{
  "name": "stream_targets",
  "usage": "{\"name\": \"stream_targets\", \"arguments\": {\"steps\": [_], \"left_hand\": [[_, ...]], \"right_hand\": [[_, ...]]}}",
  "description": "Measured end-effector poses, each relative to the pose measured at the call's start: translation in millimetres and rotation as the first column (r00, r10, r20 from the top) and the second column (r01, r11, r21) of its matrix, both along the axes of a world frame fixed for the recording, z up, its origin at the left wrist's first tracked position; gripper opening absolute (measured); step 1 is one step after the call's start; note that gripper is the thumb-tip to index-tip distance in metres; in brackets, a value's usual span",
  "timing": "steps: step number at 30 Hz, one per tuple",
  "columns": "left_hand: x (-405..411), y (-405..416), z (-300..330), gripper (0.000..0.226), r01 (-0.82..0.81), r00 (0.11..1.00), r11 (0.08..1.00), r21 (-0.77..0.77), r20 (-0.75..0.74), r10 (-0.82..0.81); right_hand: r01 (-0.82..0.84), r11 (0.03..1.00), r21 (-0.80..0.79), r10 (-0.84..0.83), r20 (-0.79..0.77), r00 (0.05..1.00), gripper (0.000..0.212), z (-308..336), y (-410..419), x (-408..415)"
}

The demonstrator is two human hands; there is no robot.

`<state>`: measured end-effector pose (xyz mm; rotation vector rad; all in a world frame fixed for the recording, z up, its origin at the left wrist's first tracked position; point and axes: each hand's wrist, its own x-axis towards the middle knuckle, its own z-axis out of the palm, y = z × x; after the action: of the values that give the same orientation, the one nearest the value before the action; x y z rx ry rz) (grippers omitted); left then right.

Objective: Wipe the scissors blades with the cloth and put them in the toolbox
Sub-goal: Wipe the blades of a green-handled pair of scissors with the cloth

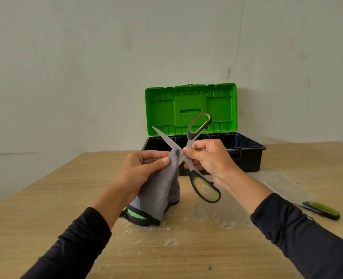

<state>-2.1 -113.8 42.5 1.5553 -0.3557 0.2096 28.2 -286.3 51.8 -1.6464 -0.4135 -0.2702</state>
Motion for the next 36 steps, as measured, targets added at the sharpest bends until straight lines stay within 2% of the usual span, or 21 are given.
{"name": "stream_targets", "arguments": {"steps": [4, 8, 11, 14, 19, 21, 24, 25, 27, 29, 31, 34, 36], "left_hand": [[2, -5, -2, 0.023, -0.109, 0.994, 0.993, 0.055, -0.017, 0.110], [3, -11, -4, 0.019, -0.231, 0.973, 0.952, 0.201, 0.079, 0.219], [5, -14, -6, 0.019, -0.200, 0.979, 0.947, 0.252, 0.084, 0.185], [5, -10, -4, 0.020, -0.128, 0.992, 0.948, 0.293, 0.025, 0.126], [2, 3, -3, 0.015, -0.046, 0.998, 0.940, 0.339, -0.034, 0.061], [4, 6, -1, 0.012, -0.177, 0.983, 0.948, 0.265, 0.001, 0.183], [9, 7, 2, 0.010, -0.438, 0.898, 0.897, -0.062, 0.028, 0.440], [8, 6, 3, 0.011, -0.474, 0.872, 0.870, -0.137, 0.064, 0.485], [6, -1, 2, 0.012, -0.519, 0.812, 0.844, -0.136, 0.231, 0.536], [3, -8, -2, 0.015, -0.551, 0.752, 0.833, -0.039, 0.409, 0.517], [2, -12, -7, 0.016, -0.591, 0.712, 0.803, 0.075, 0.515, 0.476], [3, -10, -9, 0.017, -0.659, 0.650, 0.727, 0.193, 0.632, 0.421], [4, -8, -7, 0.017, -0.660, 0.649, 0.717, 0.224, 0.651, 0.394]], "right_hand": [[0.051, 0.998, 0.026, -0.052, 0.035, 0.998, 0.027, -7, 8, 1], [0.069, 0.997, 0.026, -0.069, 0.019, 0.997, 0.032, -11, 11, 2], [0.057, 0.998, 0.004, -0.057, 0.008, 0.998, 0.030, -9, 7, 2], [0.034, 0.998, -0.044, -0.034, 0.011, 0.999, 0.025, -6, 3, 1], [0.037, 0.999, 0.002, -0.037, -0.022, 0.999, 0.021, 8, -16, 1], [0.076, 0.997, -0.011, -0.076, 0.028, 0.997, 0.021, 12, -26, 6], [0.177, 0.979, -0.101, -0.165, 0.115, 0.980, 0.021, 3, -23, 9], [0.183, 0.975, -0.127, -0.166, 0.133, 0.977, 0.021, -1, -17, 10], [0.145, 0.973, -0.179, -0.116, 0.165, 0.979, 0.023, -6, -4, 8], [0.130, 0.961, -0.245, -0.080, 0.203, 0.976, 0.028, -7, 5, 7], [0.116, 0.950, -0.291, -0.052, 0.217, 0.975, 0.031, -7, 8, 6], [0.058, 0.953, -0.296, 0.000, 0.194, 0.981, 0.032, -9, 6, 4], [0.018, 0.962, -0.271, 0.033, 0.183, 0.983, 0.031, -10, 5, 5]]}}
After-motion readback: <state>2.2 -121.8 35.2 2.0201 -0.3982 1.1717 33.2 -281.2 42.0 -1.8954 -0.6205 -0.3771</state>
